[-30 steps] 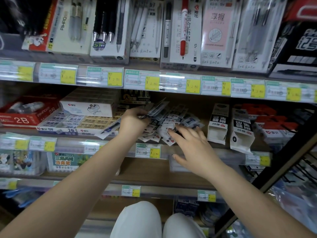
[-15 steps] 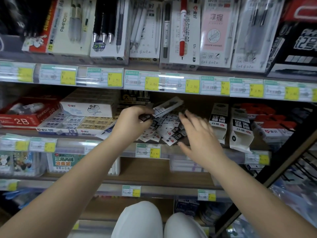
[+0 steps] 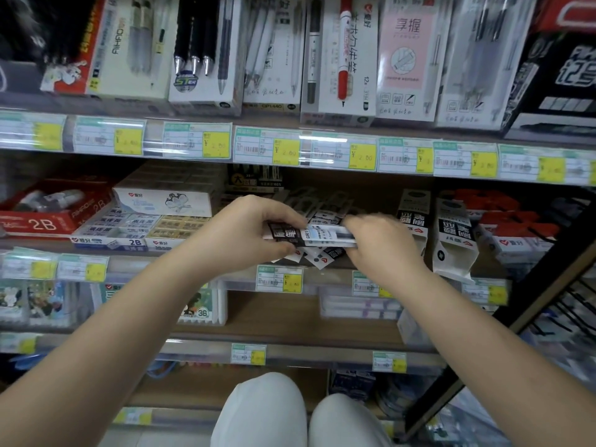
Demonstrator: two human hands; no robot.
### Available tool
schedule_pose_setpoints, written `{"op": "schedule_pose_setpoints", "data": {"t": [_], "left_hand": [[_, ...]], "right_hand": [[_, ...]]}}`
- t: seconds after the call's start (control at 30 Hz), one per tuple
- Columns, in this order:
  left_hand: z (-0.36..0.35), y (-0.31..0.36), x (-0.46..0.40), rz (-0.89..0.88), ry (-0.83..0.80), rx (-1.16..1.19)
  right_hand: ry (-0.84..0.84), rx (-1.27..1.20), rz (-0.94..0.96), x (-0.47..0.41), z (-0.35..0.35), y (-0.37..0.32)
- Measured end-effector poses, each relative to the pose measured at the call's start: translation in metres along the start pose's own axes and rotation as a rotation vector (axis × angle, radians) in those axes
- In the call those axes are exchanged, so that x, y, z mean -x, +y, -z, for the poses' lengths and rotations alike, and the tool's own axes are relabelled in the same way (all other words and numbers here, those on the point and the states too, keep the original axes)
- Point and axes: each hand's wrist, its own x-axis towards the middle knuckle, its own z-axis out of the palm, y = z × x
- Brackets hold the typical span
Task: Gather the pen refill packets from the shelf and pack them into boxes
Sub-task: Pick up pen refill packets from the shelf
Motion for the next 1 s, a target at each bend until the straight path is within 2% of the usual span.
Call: {"op": "schedule_pose_setpoints", "data": {"t": [0.07, 0.2, 0.27, 0.37, 0.47, 0.57, 0.8, 1.0], "left_hand": [[-0.003, -0.004, 0.003, 0.038, 0.057, 0.066], [-0.023, -0.006, 0.008, 0.145, 0.46, 0.4], [-0.038, -0.001, 0.01, 0.227, 0.562, 0.541], [-0.064, 0.007, 0.012, 0.355, 0.423, 0.633], [-0.087, 0.019, 0.011, 0.387, 0.335, 0.84], [-0.102, 0.022, 0.007, 0.366, 0.388, 1.036], [-0.114, 0.01, 0.012, 0.432, 0.432, 1.1], [-0.12, 0.008, 0.015, 0.468, 0.41, 1.164]], "right_hand": [[0.036, 0.005, -0.043, 0.006, -0.002, -0.002], [0.055, -0.011, -0.164, 0.014, -0.008, -0.002], [0.061, -0.04, -0.2, 0.017, -0.01, -0.005], [0.044, -0.115, -0.197, 0.023, -0.011, -0.018], [-0.014, -0.238, -0.173, 0.032, -0.012, -0.037], [-0.096, -0.382, -0.193, 0.042, -0.018, -0.051], [-0.317, -0.931, -0.24, 0.055, -0.027, -0.049], [-0.294, -1.27, -0.331, 0.065, -0.044, -0.055]]}}
